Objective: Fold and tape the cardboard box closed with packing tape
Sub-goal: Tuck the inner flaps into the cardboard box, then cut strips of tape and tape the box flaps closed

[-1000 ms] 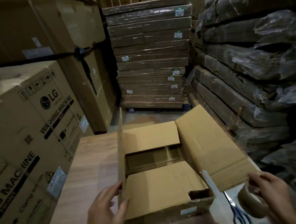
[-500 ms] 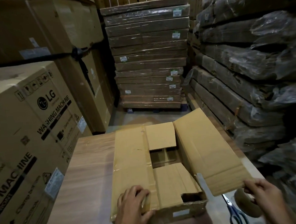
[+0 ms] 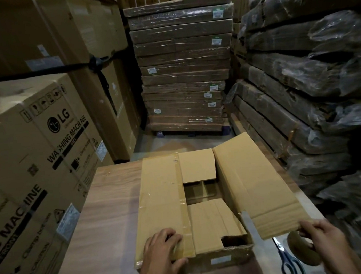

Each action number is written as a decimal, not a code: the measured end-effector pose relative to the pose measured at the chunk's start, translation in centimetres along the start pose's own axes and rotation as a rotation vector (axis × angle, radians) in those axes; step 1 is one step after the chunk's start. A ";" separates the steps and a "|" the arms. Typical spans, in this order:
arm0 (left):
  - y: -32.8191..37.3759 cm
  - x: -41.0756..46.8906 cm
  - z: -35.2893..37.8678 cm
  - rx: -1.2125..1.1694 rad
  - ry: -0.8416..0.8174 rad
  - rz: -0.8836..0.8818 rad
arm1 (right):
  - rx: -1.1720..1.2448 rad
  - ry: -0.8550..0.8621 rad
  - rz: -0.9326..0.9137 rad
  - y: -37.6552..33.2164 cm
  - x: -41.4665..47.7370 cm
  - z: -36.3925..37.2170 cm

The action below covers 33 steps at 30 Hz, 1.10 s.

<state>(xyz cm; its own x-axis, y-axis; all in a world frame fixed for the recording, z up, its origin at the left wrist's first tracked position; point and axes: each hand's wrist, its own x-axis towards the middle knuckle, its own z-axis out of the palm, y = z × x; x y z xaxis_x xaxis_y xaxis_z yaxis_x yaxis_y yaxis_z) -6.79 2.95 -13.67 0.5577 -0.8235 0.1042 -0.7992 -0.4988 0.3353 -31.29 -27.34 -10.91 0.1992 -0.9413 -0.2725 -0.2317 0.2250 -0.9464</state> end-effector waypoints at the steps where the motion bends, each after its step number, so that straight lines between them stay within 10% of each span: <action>1: 0.0 0.0 -0.1 -0.002 -0.019 -0.010 | 0.003 0.005 -0.004 -0.3 -0.2 0.1; 9: 0.4 -0.2 -0.1 -0.113 -0.122 -0.100 | -0.099 -0.026 -0.375 -2.9 -3.9 1.4; 22: -0.5 -0.3 0.5 -0.186 -0.052 -0.089 | -0.754 -0.529 -1.284 -1.2 -9.5 12.8; 33: -1.7 0.7 0.6 -0.028 -0.112 0.020 | -1.054 -0.523 -1.319 2.8 -9.0 14.9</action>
<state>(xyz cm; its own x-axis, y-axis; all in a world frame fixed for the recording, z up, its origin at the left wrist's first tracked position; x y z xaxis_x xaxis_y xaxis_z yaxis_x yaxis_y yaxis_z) -5.19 3.10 -14.69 0.5115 -0.8592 0.0064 -0.8027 -0.4752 0.3603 -19.55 -14.50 -13.72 0.9492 -0.1268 0.2881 -0.0969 -0.9885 -0.1159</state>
